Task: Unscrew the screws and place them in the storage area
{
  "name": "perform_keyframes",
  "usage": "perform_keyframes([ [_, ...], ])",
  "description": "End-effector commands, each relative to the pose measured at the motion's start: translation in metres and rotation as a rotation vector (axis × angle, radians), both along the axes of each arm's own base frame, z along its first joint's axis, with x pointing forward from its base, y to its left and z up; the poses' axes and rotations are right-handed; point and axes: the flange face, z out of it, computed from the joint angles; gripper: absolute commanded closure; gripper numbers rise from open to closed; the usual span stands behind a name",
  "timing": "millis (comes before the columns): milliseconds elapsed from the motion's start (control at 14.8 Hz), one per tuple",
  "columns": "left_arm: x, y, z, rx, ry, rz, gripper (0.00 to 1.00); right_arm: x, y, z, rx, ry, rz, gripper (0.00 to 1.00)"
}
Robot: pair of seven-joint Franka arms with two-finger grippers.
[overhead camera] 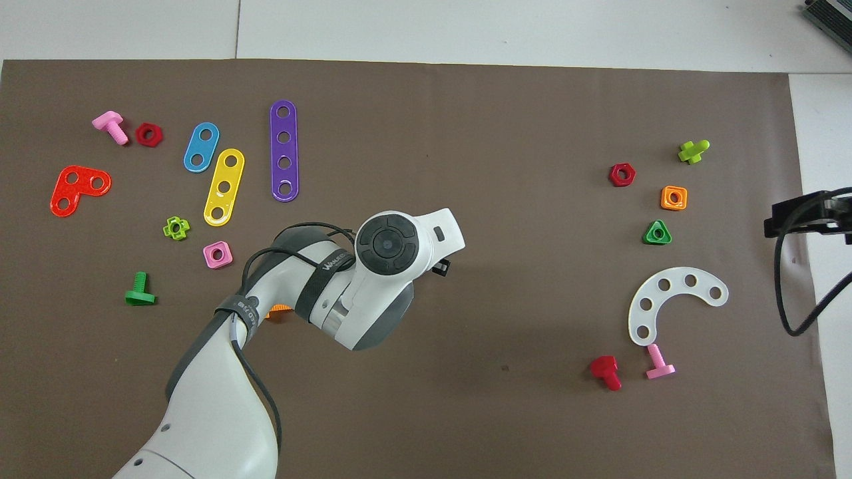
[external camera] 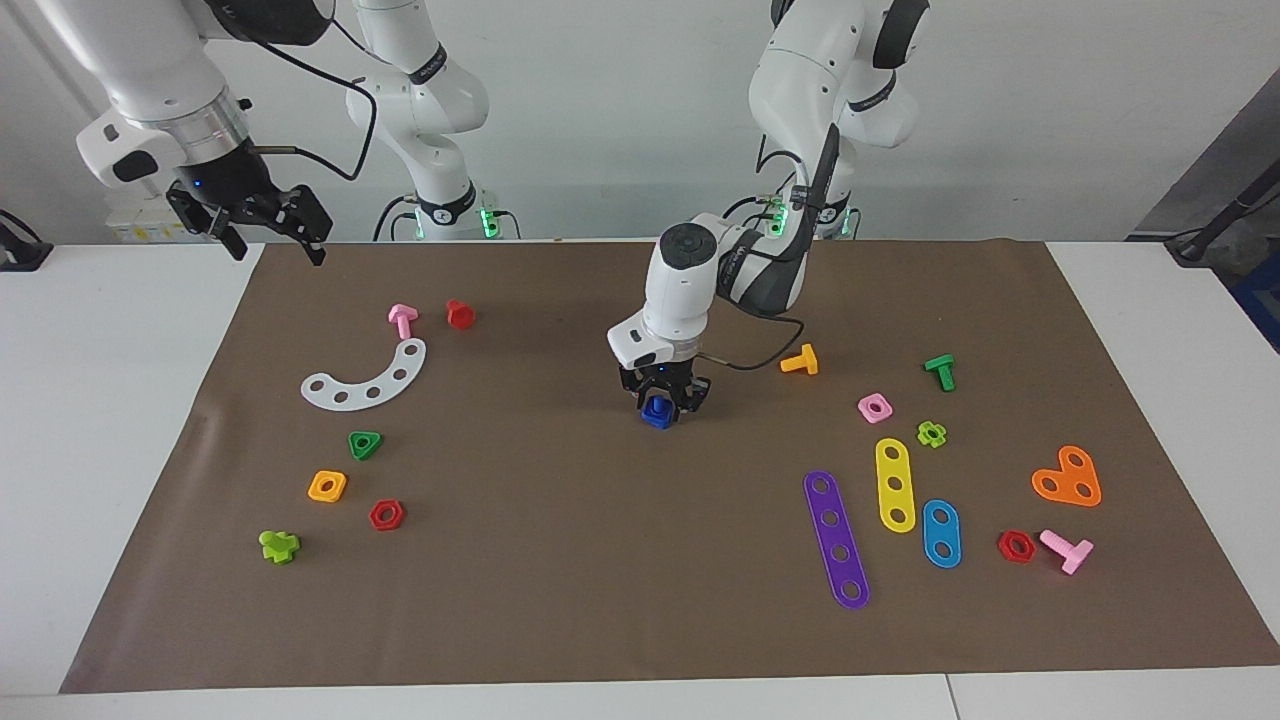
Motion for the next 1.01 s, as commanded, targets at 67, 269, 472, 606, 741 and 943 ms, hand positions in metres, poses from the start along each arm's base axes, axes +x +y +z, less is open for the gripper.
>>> perform_keyframes([
  [67, 0.003, 0.0, 0.008, 0.015, -0.012, 0.015, 0.72, -0.004, 0.002, 0.002, 0.019, -0.009, -0.008, 0.0],
  [269, 0.008, -0.002, 0.021, 0.023, -0.001, 0.022, 0.87, -0.004, 0.002, 0.001, 0.019, -0.007, -0.01, 0.0],
  [472, 0.01, -0.001, 0.043, 0.027, 0.002, 0.032, 0.87, -0.004, 0.002, 0.002, 0.019, -0.009, -0.01, 0.0],
  [606, 0.007, 0.002, 0.067, 0.024, -0.002, 0.033, 0.86, -0.004, 0.002, 0.001, 0.019, -0.007, -0.01, 0.0],
  [741, 0.004, 0.008, 0.091, 0.022, -0.008, 0.036, 0.86, -0.004, 0.002, 0.001, 0.019, -0.007, -0.01, 0.0],
  [943, 0.006, 0.024, 0.101, 0.032, 0.002, 0.057, 0.86, -0.004, 0.002, 0.002, 0.019, -0.009, -0.01, 0.0],
])
